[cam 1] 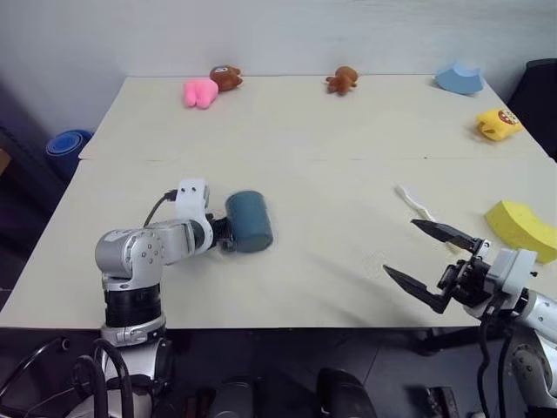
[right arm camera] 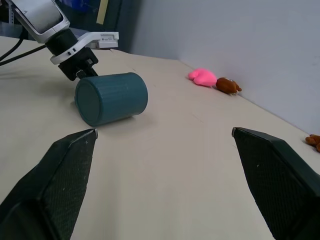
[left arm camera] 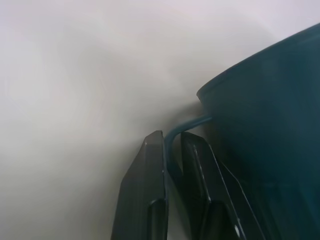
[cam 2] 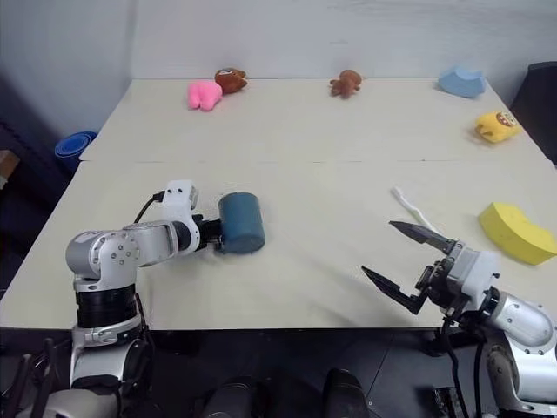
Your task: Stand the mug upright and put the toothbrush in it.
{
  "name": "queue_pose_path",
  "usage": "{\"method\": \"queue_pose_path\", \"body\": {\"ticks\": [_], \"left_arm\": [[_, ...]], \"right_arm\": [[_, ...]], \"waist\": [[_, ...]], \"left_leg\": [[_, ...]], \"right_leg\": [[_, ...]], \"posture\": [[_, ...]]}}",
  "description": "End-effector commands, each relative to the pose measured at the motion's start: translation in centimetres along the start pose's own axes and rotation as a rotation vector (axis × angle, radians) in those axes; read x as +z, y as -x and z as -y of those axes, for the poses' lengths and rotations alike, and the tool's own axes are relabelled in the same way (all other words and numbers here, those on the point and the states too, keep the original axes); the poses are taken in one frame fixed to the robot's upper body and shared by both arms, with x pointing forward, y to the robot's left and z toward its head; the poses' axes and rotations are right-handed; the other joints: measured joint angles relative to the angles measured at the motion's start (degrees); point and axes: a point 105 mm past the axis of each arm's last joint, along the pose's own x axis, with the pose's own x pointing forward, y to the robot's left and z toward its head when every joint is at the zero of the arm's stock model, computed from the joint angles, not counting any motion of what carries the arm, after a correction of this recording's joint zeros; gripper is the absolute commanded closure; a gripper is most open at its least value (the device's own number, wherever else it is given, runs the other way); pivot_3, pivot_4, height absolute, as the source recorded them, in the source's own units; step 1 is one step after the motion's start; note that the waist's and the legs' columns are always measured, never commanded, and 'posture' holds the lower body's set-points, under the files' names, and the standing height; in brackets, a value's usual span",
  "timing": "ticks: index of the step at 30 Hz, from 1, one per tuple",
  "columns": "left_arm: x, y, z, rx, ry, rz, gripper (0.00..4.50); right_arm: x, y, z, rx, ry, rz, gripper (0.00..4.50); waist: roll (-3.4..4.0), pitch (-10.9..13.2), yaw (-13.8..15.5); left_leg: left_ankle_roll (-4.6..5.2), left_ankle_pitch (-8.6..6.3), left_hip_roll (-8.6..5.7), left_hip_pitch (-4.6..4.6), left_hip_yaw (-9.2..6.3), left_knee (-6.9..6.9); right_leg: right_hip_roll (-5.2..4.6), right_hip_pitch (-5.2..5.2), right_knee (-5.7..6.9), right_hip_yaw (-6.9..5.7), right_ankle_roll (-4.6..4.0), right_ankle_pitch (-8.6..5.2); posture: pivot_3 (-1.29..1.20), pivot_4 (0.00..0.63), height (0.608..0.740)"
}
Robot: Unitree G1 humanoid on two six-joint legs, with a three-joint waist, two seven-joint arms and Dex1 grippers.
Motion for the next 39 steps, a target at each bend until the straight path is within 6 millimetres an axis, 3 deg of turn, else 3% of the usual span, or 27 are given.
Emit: {"method": "queue_pose_path", "body": {"ticks": [1, 5, 10, 12, 15, 17, 20, 23, 27, 31, 34, 39], "left_arm": [[0.1, -0.1, -0.4, -0.036, -0.185, -0.016, 4.35], [3.5, 1.5, 1.7, -0.189, -0.520, 0.137, 4.35], [7.6, 2.7, 4.3, -0.341, -0.819, 0.315, 4.35], [9.9, 2.5, 5.4, -0.374, -0.752, 0.417, 4.35], [11.2, 1.7, 7.7, -0.457, -0.727, 0.562, 4.35], [10.5, 1.0, 10.6, -0.560, -0.671, 0.724, 4.35], [9.3, 0.8, 12.8, -0.661, -0.611, 0.867, 4.35], [8.4, -0.1, 13.2, -0.617, -0.599, 0.984, 4.35], [6.3, -1.7, 13.4, -0.569, -0.647, 1.007, 4.35], [4.4, -1.9, 14.5, -0.590, -0.768, 1.023, 4.35], [3.3, -2.3, 14.7, -0.638, -0.737, 0.991, 3.62], [2.8, -2.6, 13.5, -0.620, -0.723, 0.954, 2.05]], "right_arm": [[1.2, 0.3, 0.5, -0.021, 0.044, 0.012, 0.00], [1.1, 0.7, 0.7, -0.040, 0.048, -0.013, 0.00], [1.2, 1.6, 0.5, -0.083, 0.046, -0.052, 0.00], [1.2, 2.1, 0.4, -0.100, 0.038, -0.064, 0.00], [1.2, 2.4, 0.1, -0.108, 0.033, -0.077, 0.00], [1.1, 2.6, 0.1, -0.135, 0.041, -0.087, 0.00], [1.1, 2.9, 0.2, -0.163, 0.046, -0.093, 0.00], [0.9, 3.2, -0.1, -0.173, 0.045, -0.103, 0.00], [1.0, 3.5, -0.3, -0.206, 0.046, -0.105, 0.00], [1.2, 3.4, -0.6, -0.215, 0.047, -0.105, 0.00], [1.3, 3.3, -0.8, -0.220, 0.043, -0.105, 0.00], [1.4, 3.3, -0.6, -0.238, 0.042, -0.101, 0.00]], "waist": [[-0.03, 0.02, -0.14], [-0.06, 0.04, -0.22], [-0.16, 0.11, 0.18], [-0.20, 0.13, 0.31], [-0.36, 0.23, 0.32], [-0.38, 0.24, 0.12], [-0.54, 0.33, 0.11], [-0.70, 0.43, -0.02], [-0.72, 0.44, 0.02], [-0.73, 0.45, 0.16], [-0.73, 0.45, 0.32], [-0.73, 0.45, 0.09]], "left_leg": [[-0.01, 0.01, 0.01, -0.01, 0.02, 0.00], [-0.04, 0.02, 0.06, -0.09, 0.06, -0.06], [-0.04, 0.02, 0.08, -0.27, 0.09, -0.05], [-0.04, 0.02, 0.07, -0.29, 0.11, -0.07], [0.04, 0.04, 0.06, -0.38, 0.10, -0.04], [0.06, 0.02, 0.07, -0.35, 0.12, -0.09], [0.12, -0.01, 0.07, -0.36, 0.14, -0.09], [0.12, -0.01, 0.09, -0.44, 0.15, -0.07], [0.14, -0.01, 0.09, -0.39, 0.19, -0.07], [0.19, -0.03, 0.09, -0.42, 0.18, -0.07], [0.22, -0.05, 0.08, -0.47, 0.15, -0.05], [0.25, -0.06, 0.09, -0.47, 0.15, -0.04]], "right_leg": [[0.01, -0.02, 0.01, 0.00, 0.00, 0.00], [0.06, -0.14, -0.03, 0.01, -0.01, 0.00], [0.13, -0.14, -0.33, -0.01, -0.02, -0.01], [0.16, -0.14, -0.38, -0.01, -0.02, -0.01], [0.17, -0.14, -0.45, -0.02, 0.05, 0.03], [0.16, -0.14, -0.46, -0.02, 0.06, 0.04], [0.15, -0.14, -0.49, -0.05, 0.09, 0.05], [0.17, -0.20, -0.49, -0.10, 0.11, 0.06], [0.15, -0.18, -0.49, -0.07, 0.12, 0.07], [0.14, -0.18, -0.52, -0.07, 0.13, 0.07], [0.13, -0.18, -0.56, -0.12, 0.13, 0.07], [0.13, -0.17, -0.55, -0.12, 0.13, 0.08]], "posture": [[0.00, 0.150, 0.740], [0.00, 0.150, 0.740], [0.00, 0.150, 0.740], [0.00, 0.150, 0.740], [0.00, 0.150, 0.740], [0.00, 0.150, 0.740], [0.00, 0.150, 0.740], [0.00, 0.150, 0.740], [0.00, 0.150, 0.740], [0.00, 0.150, 0.740], [0.00, 0.150, 0.740], [0.00, 0.150, 0.740]]}}
